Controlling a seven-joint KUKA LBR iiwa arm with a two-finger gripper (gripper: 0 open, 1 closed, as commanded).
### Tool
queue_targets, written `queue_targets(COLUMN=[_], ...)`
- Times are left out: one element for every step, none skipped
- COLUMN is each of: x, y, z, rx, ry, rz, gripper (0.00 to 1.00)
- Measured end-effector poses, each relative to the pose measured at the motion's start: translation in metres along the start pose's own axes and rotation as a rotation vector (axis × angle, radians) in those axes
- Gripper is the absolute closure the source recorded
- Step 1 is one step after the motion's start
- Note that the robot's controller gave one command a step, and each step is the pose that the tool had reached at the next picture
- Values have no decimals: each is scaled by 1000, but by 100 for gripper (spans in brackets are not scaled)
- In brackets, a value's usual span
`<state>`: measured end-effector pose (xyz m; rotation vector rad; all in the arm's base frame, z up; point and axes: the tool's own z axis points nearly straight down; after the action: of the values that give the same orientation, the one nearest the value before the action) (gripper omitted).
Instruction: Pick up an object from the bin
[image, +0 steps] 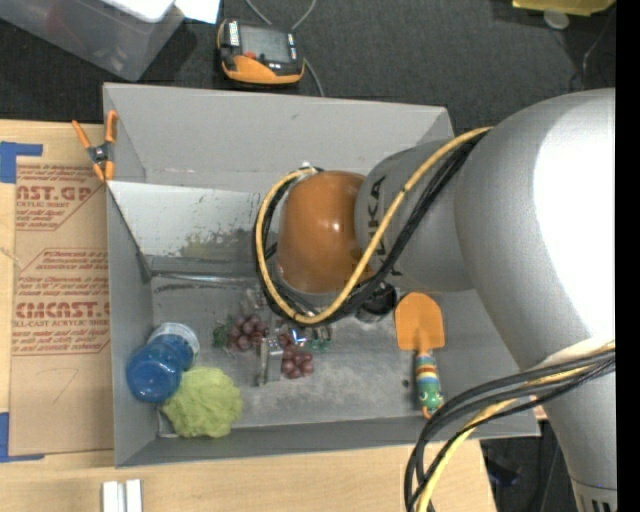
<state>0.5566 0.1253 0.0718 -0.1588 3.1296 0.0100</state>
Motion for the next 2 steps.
queue_targets(x=[-5,-4], y=[-2,1], z=[0,-3], rx=[-4,-4], ry=[-5,-14], rz=[-4,-1], gripper=[0,100])
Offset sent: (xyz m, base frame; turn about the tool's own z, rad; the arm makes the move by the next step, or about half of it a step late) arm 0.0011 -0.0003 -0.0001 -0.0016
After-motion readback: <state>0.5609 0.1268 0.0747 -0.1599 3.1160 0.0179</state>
